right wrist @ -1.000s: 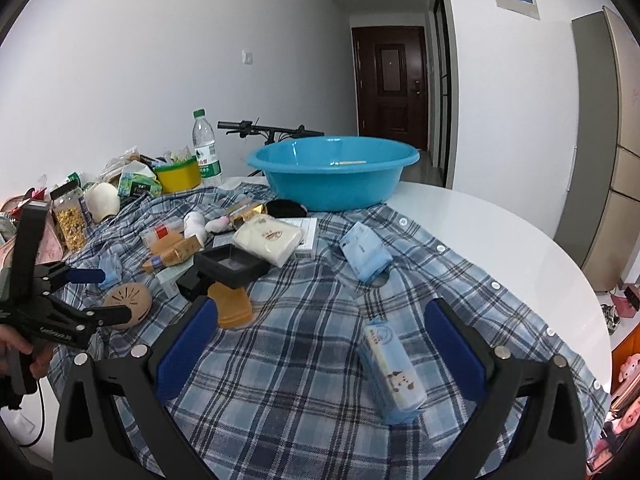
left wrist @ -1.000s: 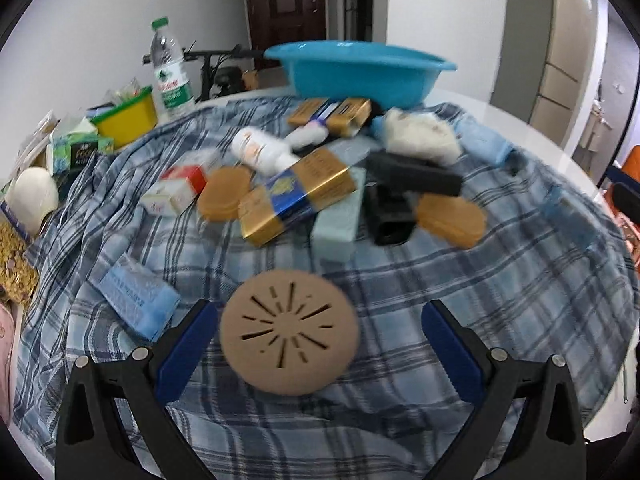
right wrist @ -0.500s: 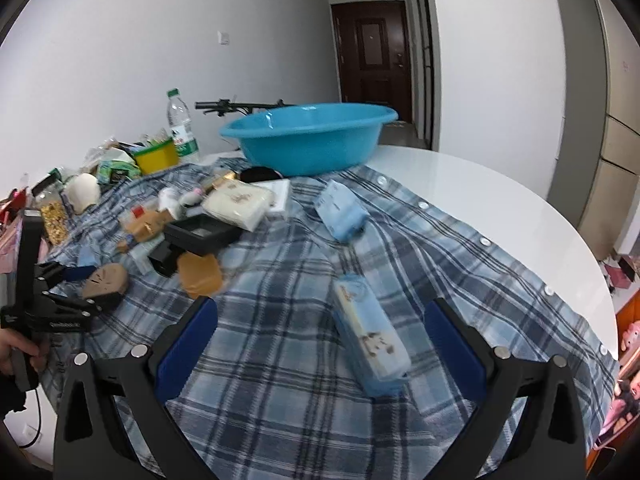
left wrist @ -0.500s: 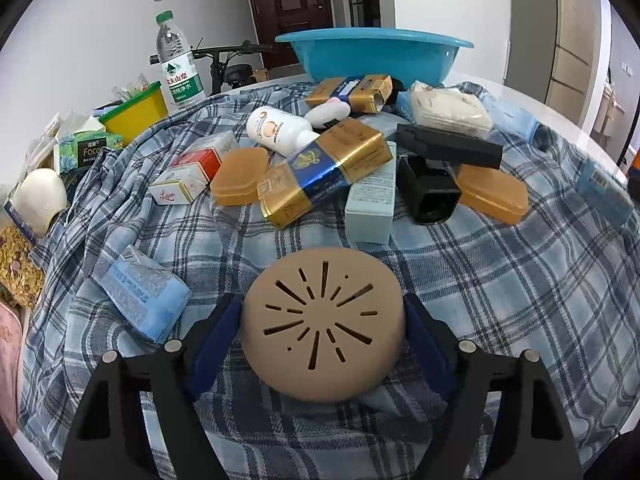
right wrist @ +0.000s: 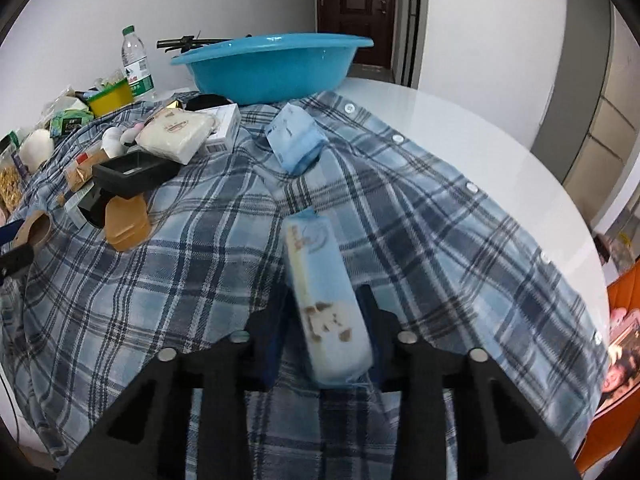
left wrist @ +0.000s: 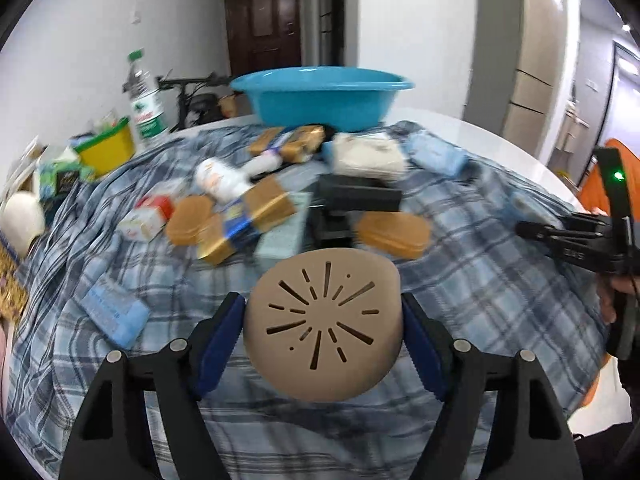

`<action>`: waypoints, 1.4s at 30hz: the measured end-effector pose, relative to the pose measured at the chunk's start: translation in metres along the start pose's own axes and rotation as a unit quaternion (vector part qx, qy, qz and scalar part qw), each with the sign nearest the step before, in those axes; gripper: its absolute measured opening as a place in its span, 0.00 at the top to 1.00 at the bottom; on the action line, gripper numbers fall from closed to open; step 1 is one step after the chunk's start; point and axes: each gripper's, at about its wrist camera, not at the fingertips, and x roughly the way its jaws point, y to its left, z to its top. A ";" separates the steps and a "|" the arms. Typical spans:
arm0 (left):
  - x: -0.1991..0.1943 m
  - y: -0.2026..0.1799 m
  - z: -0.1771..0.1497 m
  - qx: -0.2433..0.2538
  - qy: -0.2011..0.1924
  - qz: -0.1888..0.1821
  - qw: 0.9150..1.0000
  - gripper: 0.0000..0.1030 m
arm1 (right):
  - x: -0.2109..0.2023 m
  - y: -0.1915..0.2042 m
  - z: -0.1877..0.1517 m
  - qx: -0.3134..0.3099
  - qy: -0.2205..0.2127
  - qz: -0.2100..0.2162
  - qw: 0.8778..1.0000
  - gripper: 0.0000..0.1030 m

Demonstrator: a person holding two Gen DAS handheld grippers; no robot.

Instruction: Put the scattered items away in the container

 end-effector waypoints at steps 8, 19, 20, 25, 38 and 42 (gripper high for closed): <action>0.007 -0.037 -0.010 0.030 0.007 -0.003 1.000 0.23 | -0.022 0.010 -0.009 0.004 0.001 0.054 0.999 0.80; 0.037 -0.046 -0.021 0.026 0.048 -0.005 0.999 0.17 | -0.019 0.037 -0.022 -0.036 0.008 0.067 0.997 0.80; 0.039 -0.047 -0.020 0.028 0.054 -0.005 0.998 0.17 | -0.018 0.037 -0.022 -0.036 0.009 0.068 0.997 0.80; 0.041 -0.041 -0.018 0.013 0.060 -0.017 0.998 0.18 | -0.018 0.041 -0.021 -0.051 0.011 0.056 0.997 0.80; 0.001 -0.028 0.024 -0.025 0.000 0.011 1.000 0.20 | -0.036 0.042 0.008 -0.054 -0.019 0.061 0.997 0.80; -0.005 -0.023 0.051 -0.046 -0.036 0.023 0.998 0.20 | -0.041 0.043 0.032 -0.052 -0.040 0.062 0.996 0.80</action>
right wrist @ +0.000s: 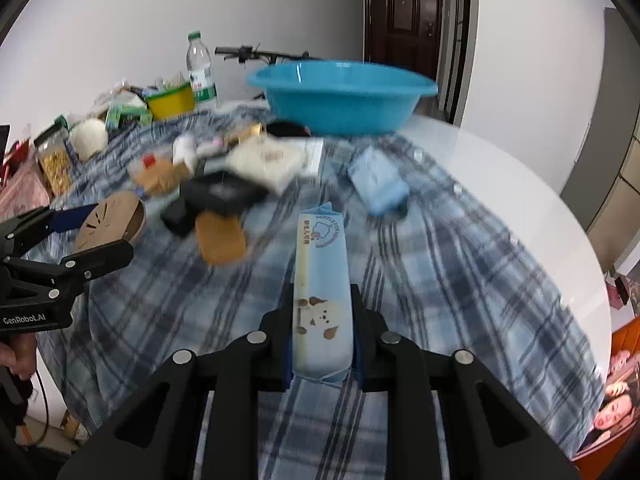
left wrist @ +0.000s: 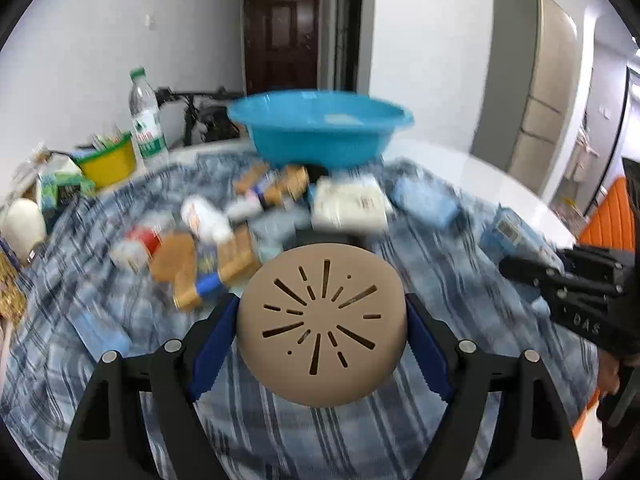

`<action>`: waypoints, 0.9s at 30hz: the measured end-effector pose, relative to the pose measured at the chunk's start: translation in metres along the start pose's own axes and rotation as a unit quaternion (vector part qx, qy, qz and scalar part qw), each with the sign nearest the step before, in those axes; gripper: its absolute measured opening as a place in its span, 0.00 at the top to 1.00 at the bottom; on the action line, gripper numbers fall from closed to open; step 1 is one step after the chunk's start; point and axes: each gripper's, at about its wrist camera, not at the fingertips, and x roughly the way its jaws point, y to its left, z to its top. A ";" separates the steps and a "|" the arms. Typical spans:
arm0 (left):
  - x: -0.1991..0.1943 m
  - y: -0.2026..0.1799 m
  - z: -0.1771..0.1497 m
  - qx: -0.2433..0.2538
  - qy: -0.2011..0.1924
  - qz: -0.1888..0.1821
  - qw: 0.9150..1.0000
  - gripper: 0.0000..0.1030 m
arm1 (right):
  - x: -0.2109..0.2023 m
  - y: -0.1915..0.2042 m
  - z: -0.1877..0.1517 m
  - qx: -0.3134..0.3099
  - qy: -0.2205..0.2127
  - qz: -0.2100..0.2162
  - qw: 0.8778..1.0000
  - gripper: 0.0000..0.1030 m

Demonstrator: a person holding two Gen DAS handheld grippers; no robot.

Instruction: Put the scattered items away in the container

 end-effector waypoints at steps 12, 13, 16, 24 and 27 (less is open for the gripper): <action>0.001 -0.001 0.094 0.000 -0.088 0.009 0.996 0.20 | -0.009 -0.010 0.072 0.025 -0.067 -0.006 0.997 0.80; 0.004 -0.001 0.100 -0.001 -0.088 0.009 0.996 0.20 | -0.008 -0.011 0.078 0.025 -0.068 -0.006 0.997 0.80; 0.018 0.000 0.119 -0.001 -0.082 0.005 0.997 0.20 | -0.003 -0.011 0.094 0.024 -0.068 -0.005 0.997 0.80; 0.063 0.013 0.168 -0.015 -0.069 0.003 0.997 0.20 | 0.021 -0.023 0.144 0.031 -0.065 0.003 0.997 0.80; 0.076 0.017 0.180 -0.014 -0.068 0.013 0.998 0.20 | 0.036 -0.028 0.163 0.035 -0.063 0.014 0.997 0.80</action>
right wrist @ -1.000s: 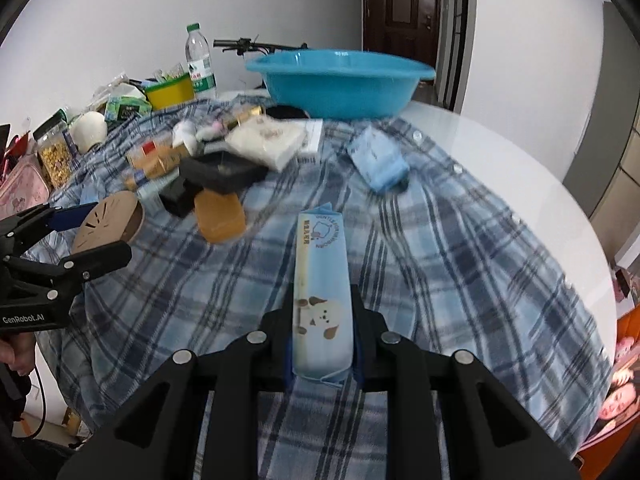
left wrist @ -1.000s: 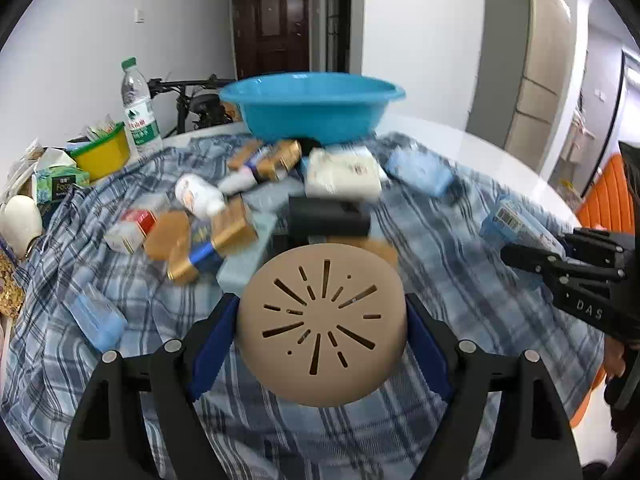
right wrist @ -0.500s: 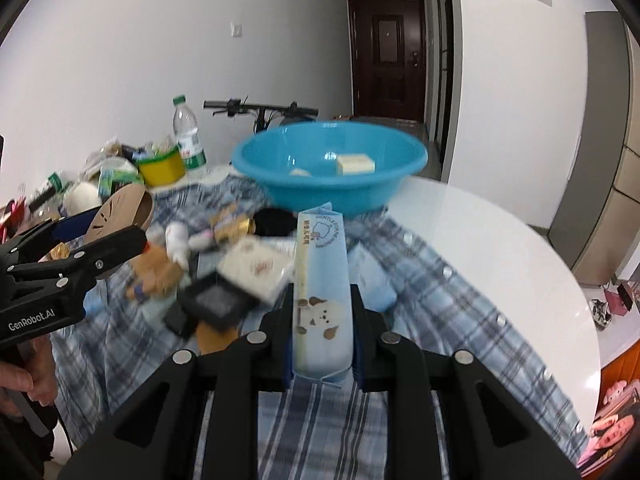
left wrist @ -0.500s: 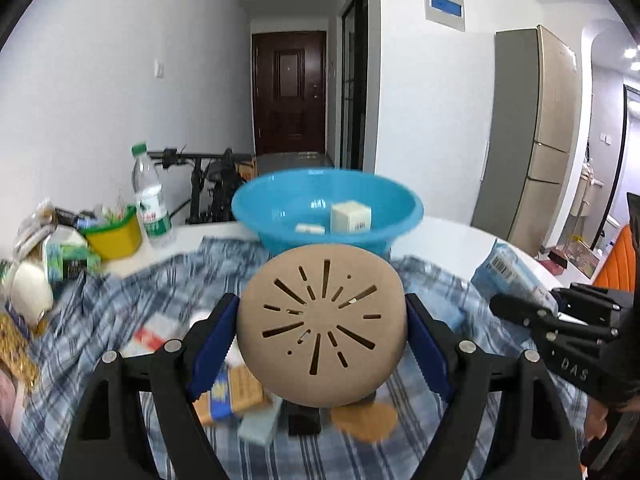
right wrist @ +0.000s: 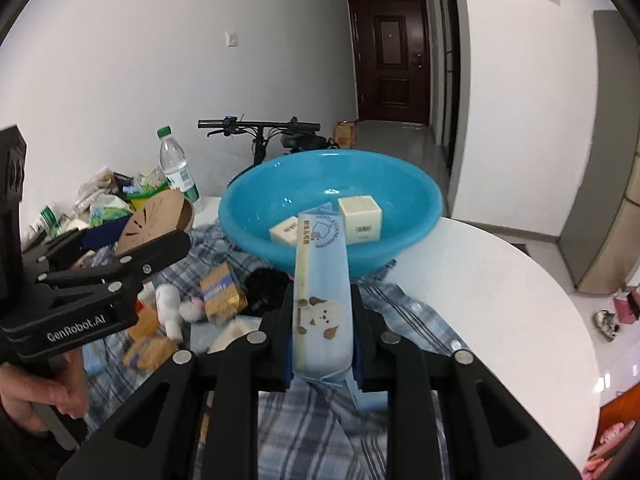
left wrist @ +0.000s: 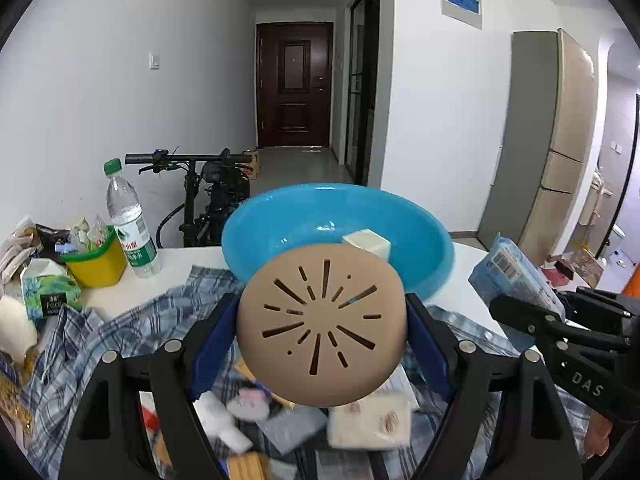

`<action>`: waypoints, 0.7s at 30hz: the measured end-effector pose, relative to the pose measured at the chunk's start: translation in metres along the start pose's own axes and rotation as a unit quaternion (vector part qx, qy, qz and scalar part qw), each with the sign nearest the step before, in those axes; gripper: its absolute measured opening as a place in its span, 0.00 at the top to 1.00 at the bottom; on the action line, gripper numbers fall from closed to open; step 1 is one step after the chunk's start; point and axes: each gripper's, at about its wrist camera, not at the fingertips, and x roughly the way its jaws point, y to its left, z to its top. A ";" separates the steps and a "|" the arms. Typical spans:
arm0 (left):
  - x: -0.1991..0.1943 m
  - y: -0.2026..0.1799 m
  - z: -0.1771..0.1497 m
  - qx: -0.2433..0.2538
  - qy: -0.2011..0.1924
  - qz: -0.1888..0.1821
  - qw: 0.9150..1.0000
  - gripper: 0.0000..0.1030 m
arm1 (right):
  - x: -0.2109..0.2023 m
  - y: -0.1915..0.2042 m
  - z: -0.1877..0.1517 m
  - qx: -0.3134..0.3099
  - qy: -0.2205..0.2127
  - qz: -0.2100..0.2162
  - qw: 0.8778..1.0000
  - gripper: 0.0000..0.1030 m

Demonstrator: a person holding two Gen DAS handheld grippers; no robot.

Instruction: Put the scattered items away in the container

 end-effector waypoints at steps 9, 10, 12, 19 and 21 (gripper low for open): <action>0.077 0.009 0.032 -0.008 0.032 0.002 0.999 0.20 | 0.070 -0.017 0.044 0.018 0.023 0.000 1.000 0.80; 0.087 0.010 0.034 -0.011 0.039 -0.002 0.999 0.20 | 0.078 -0.019 0.047 0.018 0.027 0.000 0.999 0.80; 0.103 0.012 0.037 -0.013 0.051 -0.006 0.999 0.20 | 0.091 -0.024 0.053 0.017 0.035 -0.001 0.999 0.80; 0.149 0.021 0.046 -0.020 0.074 0.000 0.997 0.20 | 0.134 -0.042 0.058 0.023 0.067 0.001 0.998 0.80; 0.158 0.021 0.046 -0.018 0.079 0.002 0.997 0.20 | 0.144 -0.046 0.058 0.028 0.074 0.005 0.997 0.80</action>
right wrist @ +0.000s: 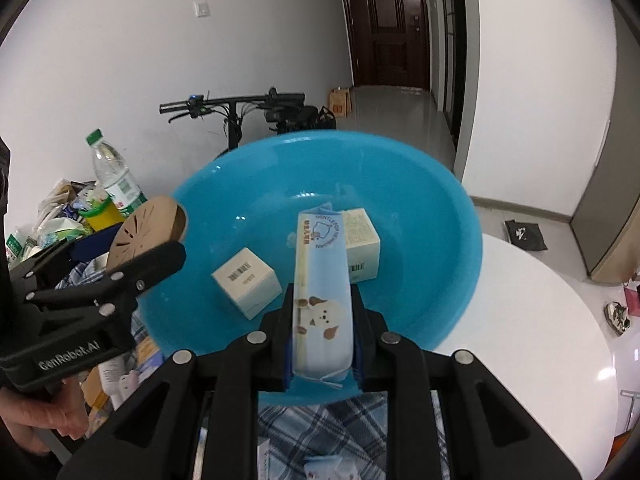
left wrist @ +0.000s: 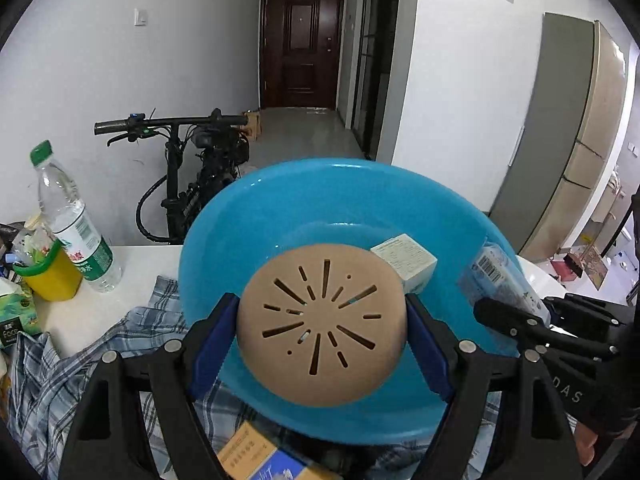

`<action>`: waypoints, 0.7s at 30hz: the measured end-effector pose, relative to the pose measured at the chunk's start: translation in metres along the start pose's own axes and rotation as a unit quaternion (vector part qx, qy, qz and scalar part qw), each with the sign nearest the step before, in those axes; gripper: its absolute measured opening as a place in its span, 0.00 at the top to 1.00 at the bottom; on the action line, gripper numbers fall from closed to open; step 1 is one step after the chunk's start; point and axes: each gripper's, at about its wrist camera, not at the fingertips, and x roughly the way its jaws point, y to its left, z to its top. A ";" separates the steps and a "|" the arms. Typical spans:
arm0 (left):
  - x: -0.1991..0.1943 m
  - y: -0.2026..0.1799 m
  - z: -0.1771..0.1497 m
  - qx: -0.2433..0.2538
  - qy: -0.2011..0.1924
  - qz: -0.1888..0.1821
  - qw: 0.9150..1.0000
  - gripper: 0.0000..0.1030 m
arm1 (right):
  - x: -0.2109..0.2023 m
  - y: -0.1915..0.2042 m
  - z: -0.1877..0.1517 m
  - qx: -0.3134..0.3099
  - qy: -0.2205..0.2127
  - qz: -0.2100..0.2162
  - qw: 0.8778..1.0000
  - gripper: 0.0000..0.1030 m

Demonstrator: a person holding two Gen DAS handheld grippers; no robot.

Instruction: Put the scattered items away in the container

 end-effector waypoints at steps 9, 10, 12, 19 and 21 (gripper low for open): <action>0.028 -0.002 -0.010 0.004 0.037 0.006 0.999 0.20 | 0.016 -0.010 -0.005 0.006 0.018 -0.005 1.000 0.80; 0.030 -0.001 -0.011 0.001 0.041 0.003 0.999 0.20 | 0.018 -0.010 -0.005 0.006 0.020 -0.006 1.000 0.80; 0.032 0.000 -0.012 -0.002 0.045 -0.001 0.999 0.20 | 0.021 -0.008 -0.004 0.008 0.023 -0.005 1.000 0.80; 0.040 -0.002 -0.013 0.002 0.063 -0.002 0.998 0.19 | 0.024 -0.008 -0.004 0.005 0.028 -0.009 1.000 0.80; 0.040 -0.003 -0.014 0.003 0.062 -0.002 0.998 0.19 | 0.025 -0.009 -0.005 0.007 0.031 -0.007 0.999 0.80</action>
